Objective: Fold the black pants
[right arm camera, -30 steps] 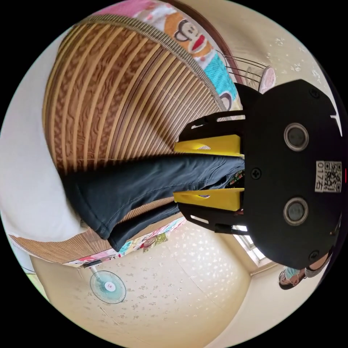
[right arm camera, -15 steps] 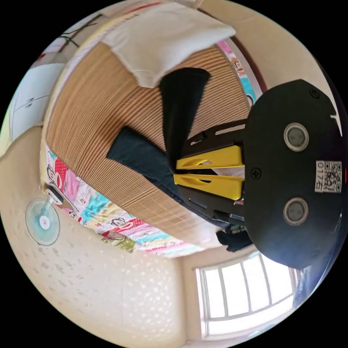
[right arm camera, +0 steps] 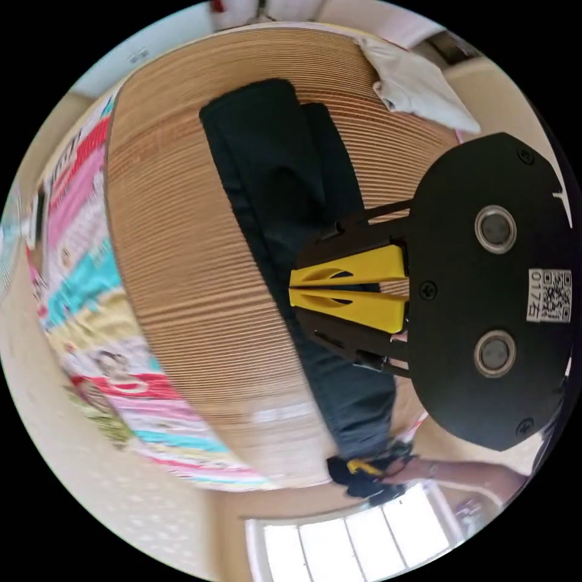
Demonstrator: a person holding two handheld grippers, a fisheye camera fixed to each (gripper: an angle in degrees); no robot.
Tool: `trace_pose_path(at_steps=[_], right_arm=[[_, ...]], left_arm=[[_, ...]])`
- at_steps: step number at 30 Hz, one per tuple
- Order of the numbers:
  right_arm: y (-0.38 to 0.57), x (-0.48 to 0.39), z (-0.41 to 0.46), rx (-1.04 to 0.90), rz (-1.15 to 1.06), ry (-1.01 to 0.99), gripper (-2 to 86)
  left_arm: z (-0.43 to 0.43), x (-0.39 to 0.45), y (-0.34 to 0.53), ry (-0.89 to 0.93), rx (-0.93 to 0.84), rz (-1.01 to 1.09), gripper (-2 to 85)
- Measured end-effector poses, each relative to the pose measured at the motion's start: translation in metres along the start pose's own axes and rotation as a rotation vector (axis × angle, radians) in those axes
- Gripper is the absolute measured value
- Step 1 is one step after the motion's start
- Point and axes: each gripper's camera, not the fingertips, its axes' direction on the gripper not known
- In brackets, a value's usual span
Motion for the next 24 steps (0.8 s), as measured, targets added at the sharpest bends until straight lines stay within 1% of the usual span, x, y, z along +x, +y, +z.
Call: trace_pose_path(at_steps=[1, 3, 5, 7, 11, 14, 16, 17, 18, 19, 20, 22, 23, 24], right_arm=[[0.007, -0.008, 0.03, -0.104, -0.068, 0.061, 1.3], [0.026, -0.01, 0.069, -0.198, -0.104, 0.152, 1.0], [0.05, -0.007, 0.071, -0.125, -0.066, 0.143, 0.8], [0.077, 0.002, 0.077, -0.175, 0.009, 0.081, 0.7], [0.128, 0.011, 0.093, -0.281, -0.006, 0.012, 0.7], [0.167, 0.029, 0.109, -0.426, 0.067, -0.089, 0.6], [0.195, 0.051, 0.12, -0.555, 0.135, -0.222, 0.8], [0.202, 0.057, 0.12, -0.563, 0.152, -0.265, 0.8], [0.217, 0.072, 0.116, -0.534, 0.2, -0.355, 0.9], [0.233, 0.091, 0.109, -0.469, 0.277, -0.44, 1.0], [0.242, 0.103, 0.105, -0.432, 0.328, -0.48, 1.1], [0.277, 0.148, 0.096, -0.278, 0.545, -0.637, 1.8], [0.286, 0.159, 0.095, -0.24, 0.597, -0.682, 2.1], [0.302, 0.179, 0.097, -0.176, 0.704, -0.757, 3.0]], left_arm=[[0.012, 0.008, 0.002, -0.061, -0.055, 0.047, 4.4], [0.069, 0.015, 0.021, -0.276, -0.32, 0.165, 2.3], [0.091, 0.009, 0.044, -0.335, -0.398, 0.232, 0.6], [0.093, -0.001, 0.062, -0.344, -0.424, 0.224, -0.2], [0.078, -0.028, 0.097, -0.373, -0.449, 0.107, -0.8], [0.062, -0.047, 0.117, -0.343, -0.459, 0.009, -0.9], [0.051, -0.059, 0.129, -0.296, -0.454, -0.027, -1.0], [0.042, -0.067, 0.136, -0.249, -0.441, -0.044, -1.0], [0.033, -0.075, 0.145, -0.195, -0.428, -0.067, -1.0], [0.028, -0.079, 0.148, -0.169, -0.418, -0.083, -1.0], [0.019, -0.088, 0.157, -0.127, -0.396, -0.124, -1.0], [0.006, -0.1, 0.169, -0.106, -0.366, -0.193, -1.0], [-0.001, -0.106, 0.178, -0.091, -0.346, -0.229, -1.0], [-0.006, -0.111, 0.188, -0.077, -0.332, -0.258, -1.0]])
